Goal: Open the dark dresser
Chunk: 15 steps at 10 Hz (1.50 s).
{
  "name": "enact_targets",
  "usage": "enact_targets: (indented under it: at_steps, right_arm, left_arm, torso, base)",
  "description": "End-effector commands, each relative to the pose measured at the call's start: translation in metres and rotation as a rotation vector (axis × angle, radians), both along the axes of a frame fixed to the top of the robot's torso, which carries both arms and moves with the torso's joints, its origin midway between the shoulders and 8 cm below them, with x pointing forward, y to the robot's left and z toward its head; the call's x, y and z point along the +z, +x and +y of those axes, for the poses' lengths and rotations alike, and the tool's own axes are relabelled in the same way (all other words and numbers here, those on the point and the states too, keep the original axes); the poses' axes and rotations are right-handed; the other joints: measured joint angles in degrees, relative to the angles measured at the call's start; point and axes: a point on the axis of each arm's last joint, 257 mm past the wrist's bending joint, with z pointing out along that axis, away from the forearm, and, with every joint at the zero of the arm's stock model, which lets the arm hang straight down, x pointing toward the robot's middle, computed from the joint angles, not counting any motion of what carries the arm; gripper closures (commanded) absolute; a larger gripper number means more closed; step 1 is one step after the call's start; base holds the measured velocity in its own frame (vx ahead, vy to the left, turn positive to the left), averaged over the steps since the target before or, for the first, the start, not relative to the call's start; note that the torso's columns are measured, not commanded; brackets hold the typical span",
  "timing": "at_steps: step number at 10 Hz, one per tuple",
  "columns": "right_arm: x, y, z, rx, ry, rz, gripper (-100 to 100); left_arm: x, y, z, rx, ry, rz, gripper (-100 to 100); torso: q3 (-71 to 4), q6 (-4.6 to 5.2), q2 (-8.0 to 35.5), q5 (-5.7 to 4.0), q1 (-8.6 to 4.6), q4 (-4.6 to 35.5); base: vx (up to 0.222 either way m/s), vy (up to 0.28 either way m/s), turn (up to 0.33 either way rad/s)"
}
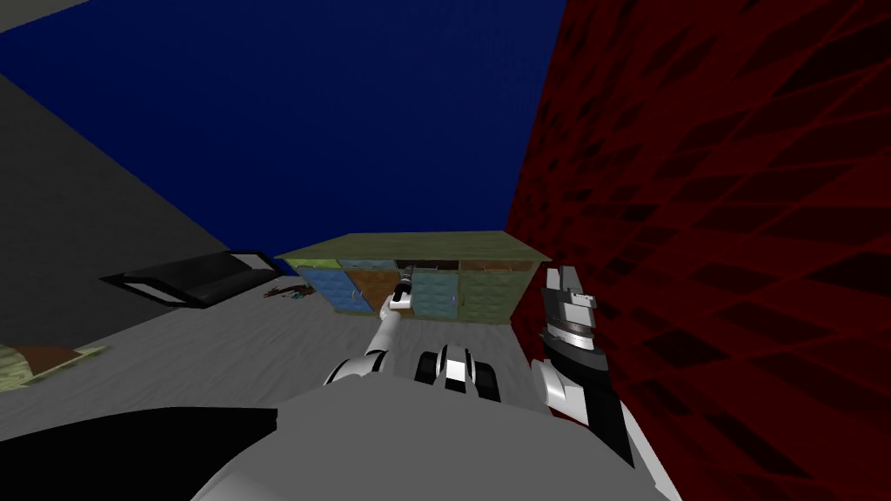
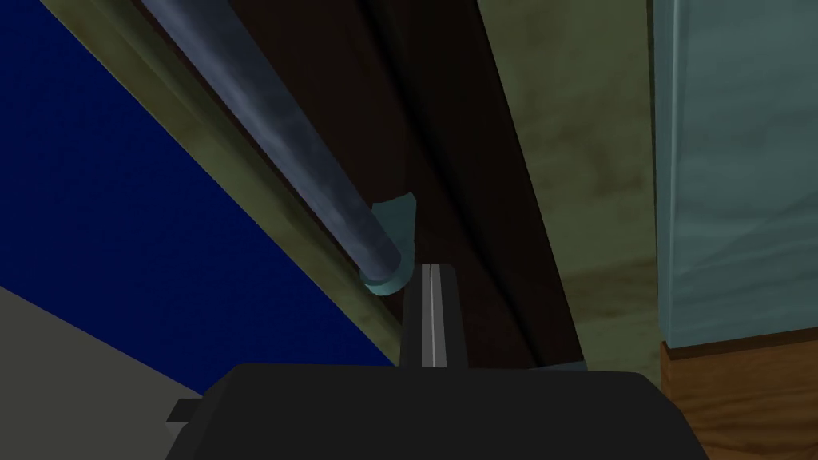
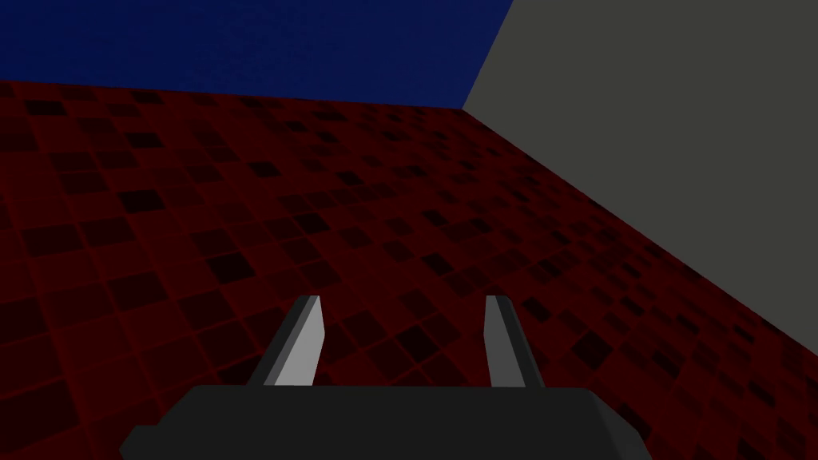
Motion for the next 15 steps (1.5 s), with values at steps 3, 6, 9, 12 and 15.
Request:
enact_targets:
  at_steps: [3,6,9,12,15]
  right_arm:
    - [0.000,0.000,0.000,0.000,0.000,0.000,0]
    - [0.000,0.000,0.000,0.000,0.000,0.000,0]
    - [0.000,0.000,0.000,0.000,0.000,0.000,0]
    - [0.000,0.000,0.000,0.000,0.000,0.000,0]
    - [0.000,0.000,0.000,0.000,0.000,0.000,0]
  left_arm:
    - [-0.003,-0.028,-0.006,-0.038,0.028,-0.001,100]
    - [0.000,-0.043,-0.016,-0.071,0.035,-0.009,100]
    - [-0.010,-0.065,-0.038,-0.137,0.019,0.011,100]
    - [-0.013,-0.082,-0.056,-0.182,0.006,0.019,100]
    - [-0.015,-0.101,-0.075,-0.228,-0.014,0.026,100]
  torso:
    - [0.00,0.07,-0.02,-0.03,-0.14,0.01]
    - [0.09,0.09,0.15,-0.07,-0.26,0.05]
    - [0.13,0.06,0.22,-0.05,-0.17,0.07]
    - [0.20,0.07,0.35,-0.04,-0.11,0.10]
    - [0.19,0.07,0.32,-0.05,-0.14,0.10]
  base:
    - [0.070,-0.021,0.086]
    - [0.095,-0.031,0.110]
    - [0.101,-0.039,0.176]
    - [0.081,-0.039,0.104]
    - [0.062,-0.031,0.101]
